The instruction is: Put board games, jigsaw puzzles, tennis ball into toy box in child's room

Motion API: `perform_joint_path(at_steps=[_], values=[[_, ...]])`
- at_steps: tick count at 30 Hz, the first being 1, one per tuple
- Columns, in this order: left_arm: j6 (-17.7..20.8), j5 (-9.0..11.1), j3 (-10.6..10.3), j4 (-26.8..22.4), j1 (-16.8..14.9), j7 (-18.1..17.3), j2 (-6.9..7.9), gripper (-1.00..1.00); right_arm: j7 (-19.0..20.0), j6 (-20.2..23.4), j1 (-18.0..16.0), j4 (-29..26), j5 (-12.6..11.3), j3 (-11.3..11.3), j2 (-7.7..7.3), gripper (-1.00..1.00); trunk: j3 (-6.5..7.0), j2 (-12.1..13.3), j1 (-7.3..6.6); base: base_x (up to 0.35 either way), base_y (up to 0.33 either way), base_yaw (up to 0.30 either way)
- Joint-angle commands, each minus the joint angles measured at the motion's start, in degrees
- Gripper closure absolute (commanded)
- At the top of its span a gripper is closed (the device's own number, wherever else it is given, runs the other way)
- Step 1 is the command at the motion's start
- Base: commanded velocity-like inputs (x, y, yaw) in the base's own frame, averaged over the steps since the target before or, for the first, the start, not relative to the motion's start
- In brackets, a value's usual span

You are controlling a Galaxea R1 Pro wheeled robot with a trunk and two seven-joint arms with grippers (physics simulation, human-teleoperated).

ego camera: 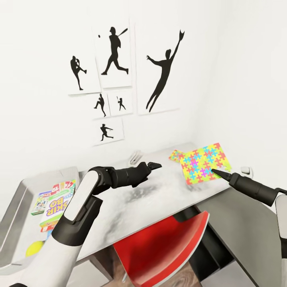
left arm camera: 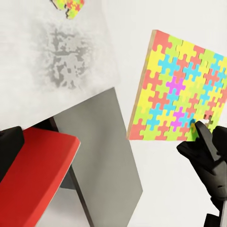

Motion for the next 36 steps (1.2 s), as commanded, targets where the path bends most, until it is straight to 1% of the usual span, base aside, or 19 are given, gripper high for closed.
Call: perform_joint_path(at_steps=[1, 13, 21, 36], values=[[0.0, 0.5, 0.0, 0.0, -0.1, 0.6, -0.03, -1.0, 0.4, 0.2, -0.1, 0.0, 0.3, -0.1, -0.01, 1.0, -0.02, -0.1, 0.04, -0.001, 0.001, 0.145], [0.0, 0.5, 0.0, -0.2, -0.1, 0.6, 0.01, -1.0, 0.4, 0.2, -0.1, 0.1, 0.4, 0.0, 0.03, 1.0, 1.04, -0.1, 0.04, 0.0, 0.029, 0.152], [0.1, 0.5, 0.1, -0.2, -0.1, 0.6, 0.01, -1.0, 0.3, 0.2, -0.1, 0.1, 0.5, 0.0, 0.05, 1.0, 1.74, -0.1, 0.04, 0.0, 0.236, 0.157], [0.0, 0.6, 0.1, -0.3, -0.1, 0.6, -0.08, -1.0, 0.3, 0.2, -0.1, 0.2, 0.5, 0.0, 0.06, 1.0, 3.03, -0.1, 0.04, 0.0, 0.284, 0.16]])
